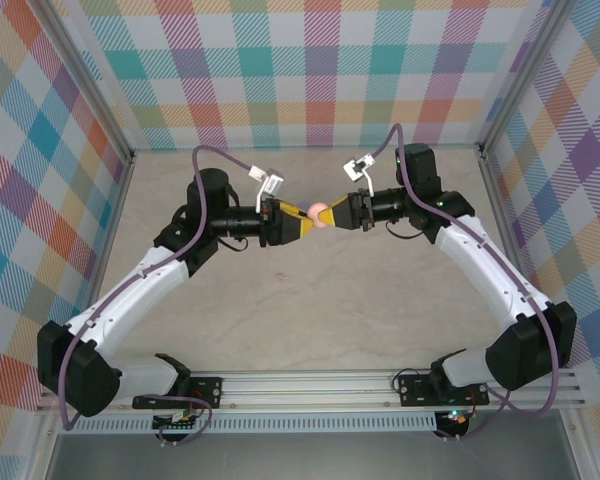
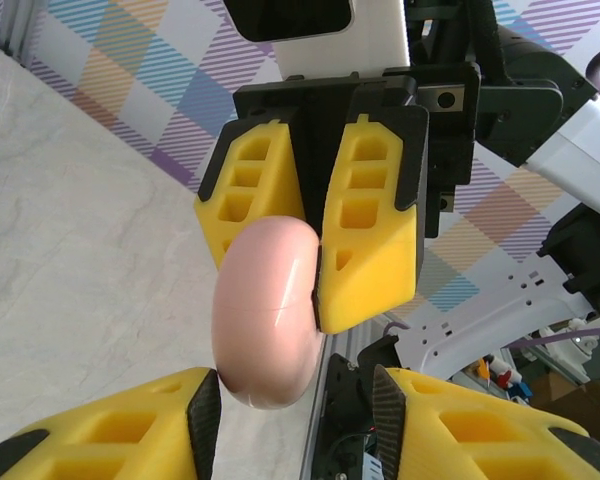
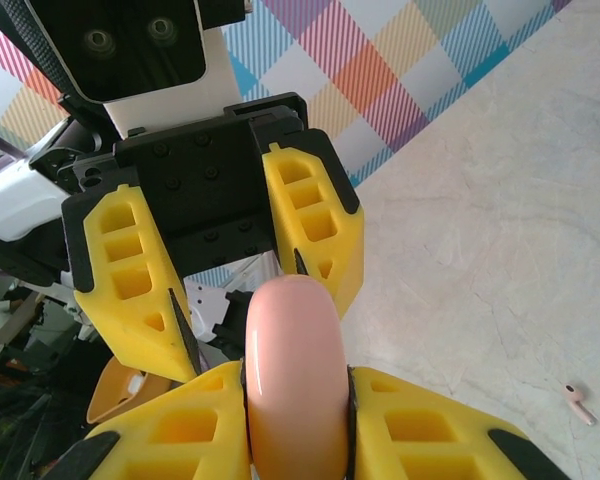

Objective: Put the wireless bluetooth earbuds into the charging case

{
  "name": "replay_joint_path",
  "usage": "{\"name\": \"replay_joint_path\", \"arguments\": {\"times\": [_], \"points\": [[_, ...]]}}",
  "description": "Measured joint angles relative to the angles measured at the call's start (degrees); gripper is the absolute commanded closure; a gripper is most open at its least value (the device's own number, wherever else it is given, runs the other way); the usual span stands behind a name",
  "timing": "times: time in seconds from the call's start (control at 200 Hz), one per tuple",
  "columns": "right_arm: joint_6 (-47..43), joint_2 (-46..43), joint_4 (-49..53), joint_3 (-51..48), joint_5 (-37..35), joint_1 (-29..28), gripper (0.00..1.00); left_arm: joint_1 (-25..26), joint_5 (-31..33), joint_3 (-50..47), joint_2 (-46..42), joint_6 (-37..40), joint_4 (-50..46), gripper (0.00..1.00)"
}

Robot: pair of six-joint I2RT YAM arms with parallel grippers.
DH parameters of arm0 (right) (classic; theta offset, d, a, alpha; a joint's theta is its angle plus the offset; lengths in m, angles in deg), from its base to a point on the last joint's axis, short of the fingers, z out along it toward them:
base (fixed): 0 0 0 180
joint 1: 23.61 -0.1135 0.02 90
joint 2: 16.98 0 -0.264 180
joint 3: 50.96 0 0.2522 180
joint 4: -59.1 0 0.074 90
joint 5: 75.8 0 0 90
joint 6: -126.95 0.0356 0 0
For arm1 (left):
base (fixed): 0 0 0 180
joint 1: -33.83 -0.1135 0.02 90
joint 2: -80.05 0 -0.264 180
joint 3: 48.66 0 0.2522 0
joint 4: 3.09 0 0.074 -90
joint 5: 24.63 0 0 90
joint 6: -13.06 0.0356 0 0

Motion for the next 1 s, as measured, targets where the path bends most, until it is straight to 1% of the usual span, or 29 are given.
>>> {"name": "replay_joint_path", "arguments": {"times": [0.25,0.435,0.77,1.005], "points": [[1.1,0.0,-0.5,0.0,1.8,-0.2,0.77,0.4,-2.1,0.0,1.2,-1.2,1.8,0.54],[1.1,0.0,-0.4,0.3,2.5,-0.5,0.77,1.4,-2.6,0.3,3.1,-1.8,1.7,0.6],[-1.5,0.0,2.6,2.0,2.6,-1.0,0.77,1.7,-3.7,1.2,3.3,-1.9,2.2,0.58],[-3.5,0.0,4.6,2.5,2.6,-1.0,0.77,1.8,-4.1,1.2,3.3,-1.9,2.1,0.62]]}}
